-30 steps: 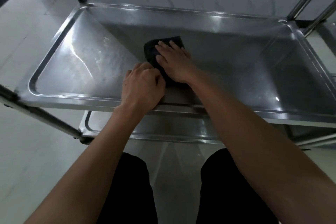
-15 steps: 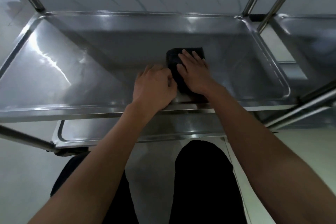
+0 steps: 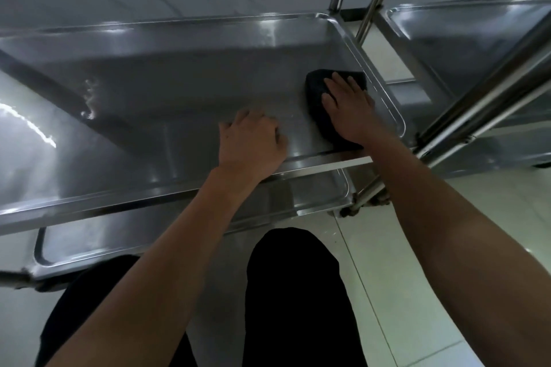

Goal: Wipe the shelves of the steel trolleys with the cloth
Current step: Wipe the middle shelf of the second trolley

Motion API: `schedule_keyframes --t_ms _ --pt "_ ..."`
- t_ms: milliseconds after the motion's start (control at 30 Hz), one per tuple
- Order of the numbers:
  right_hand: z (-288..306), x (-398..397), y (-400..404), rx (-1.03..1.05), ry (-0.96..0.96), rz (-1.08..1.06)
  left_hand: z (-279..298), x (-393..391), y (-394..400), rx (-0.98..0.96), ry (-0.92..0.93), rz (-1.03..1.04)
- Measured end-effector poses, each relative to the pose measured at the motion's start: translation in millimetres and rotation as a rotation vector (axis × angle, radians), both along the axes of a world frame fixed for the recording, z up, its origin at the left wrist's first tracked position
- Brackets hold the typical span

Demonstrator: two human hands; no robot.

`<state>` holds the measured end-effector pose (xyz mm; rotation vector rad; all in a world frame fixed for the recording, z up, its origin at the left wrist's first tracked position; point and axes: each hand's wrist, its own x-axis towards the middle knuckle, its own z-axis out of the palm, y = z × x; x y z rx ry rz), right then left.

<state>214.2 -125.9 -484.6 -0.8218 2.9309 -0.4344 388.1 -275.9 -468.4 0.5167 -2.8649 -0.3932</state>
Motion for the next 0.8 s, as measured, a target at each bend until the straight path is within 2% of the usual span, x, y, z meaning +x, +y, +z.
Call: schedule_keyframes --t_ms 267,433,567,800 --pt "5 -9 27 0.036 0.045 -0.056 -5 9 8 -0.004 -0.012 -0.022" --pt "5 13 45 0.105 0.029 -0.044 0 7 2 0.009 -0.027 -0.042" --pt "3 45 59 0.112 0.114 -0.043 1 7 -2 0.031 -0.013 -0.056" --pt "4 77 32 0.1 0.138 -0.081 -1 15 -11 0.113 0.02 -0.106"
